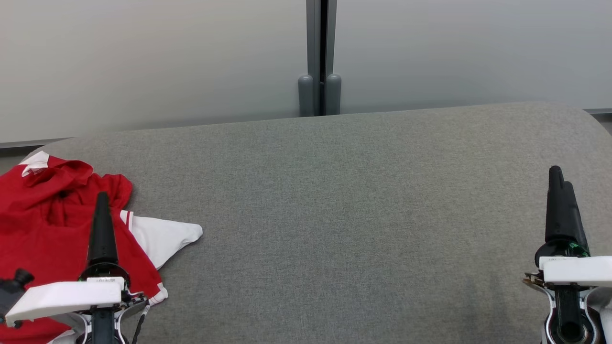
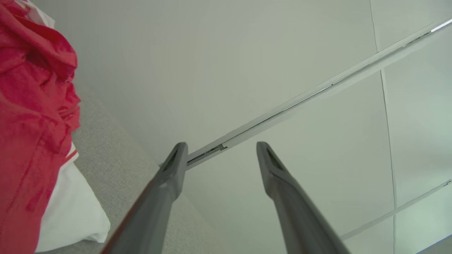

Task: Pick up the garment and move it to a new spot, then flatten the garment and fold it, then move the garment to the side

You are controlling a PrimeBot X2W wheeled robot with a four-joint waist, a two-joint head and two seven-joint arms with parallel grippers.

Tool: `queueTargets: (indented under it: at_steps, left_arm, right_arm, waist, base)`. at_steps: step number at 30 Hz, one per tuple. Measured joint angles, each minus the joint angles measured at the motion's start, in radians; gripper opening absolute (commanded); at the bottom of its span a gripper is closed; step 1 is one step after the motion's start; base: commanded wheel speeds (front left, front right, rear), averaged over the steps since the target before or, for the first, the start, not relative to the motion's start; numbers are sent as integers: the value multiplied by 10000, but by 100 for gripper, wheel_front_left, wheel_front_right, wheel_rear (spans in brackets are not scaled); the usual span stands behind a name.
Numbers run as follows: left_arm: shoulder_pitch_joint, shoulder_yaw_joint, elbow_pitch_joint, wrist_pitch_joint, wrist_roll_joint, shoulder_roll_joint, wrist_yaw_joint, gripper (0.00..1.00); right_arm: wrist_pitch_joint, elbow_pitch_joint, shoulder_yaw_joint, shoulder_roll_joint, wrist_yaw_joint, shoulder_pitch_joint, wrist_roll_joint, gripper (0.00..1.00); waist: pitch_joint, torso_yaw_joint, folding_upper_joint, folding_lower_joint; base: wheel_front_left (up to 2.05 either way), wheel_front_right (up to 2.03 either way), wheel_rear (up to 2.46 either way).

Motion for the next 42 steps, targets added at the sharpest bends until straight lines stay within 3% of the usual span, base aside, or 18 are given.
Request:
queueTargets:
  at_steps: [6,15,27,42]
  left_arm:
    - [-20,-332,-629,-211,1179,4,192,100]
    - [-104,-861,-1513,-477,3643,31,1085,100]
    - [58,-2228,-1160,-830,6834,119,1906,100]
    - [57,-3881,-594,-1200,8450,840,3494,100]
  right_arm:
    - [-188,-372,370,-81,2,-66,-1655,100]
    - [-495,-633,817,-257,2,-64,-3607,100]
    - [-836,-602,1323,-437,2,-61,-5565,100]
    - [-1229,174,1653,-343,4,87,-7315,100]
  waist:
    - [19,25,0,0]
    - [71,40,0,0]
    - [86,19,0,0]
    - [100,-14,0,0]
  base:
    - [0,0,0]
    - [0,0,0]
    - [0,0,0]
    - [0,0,0]
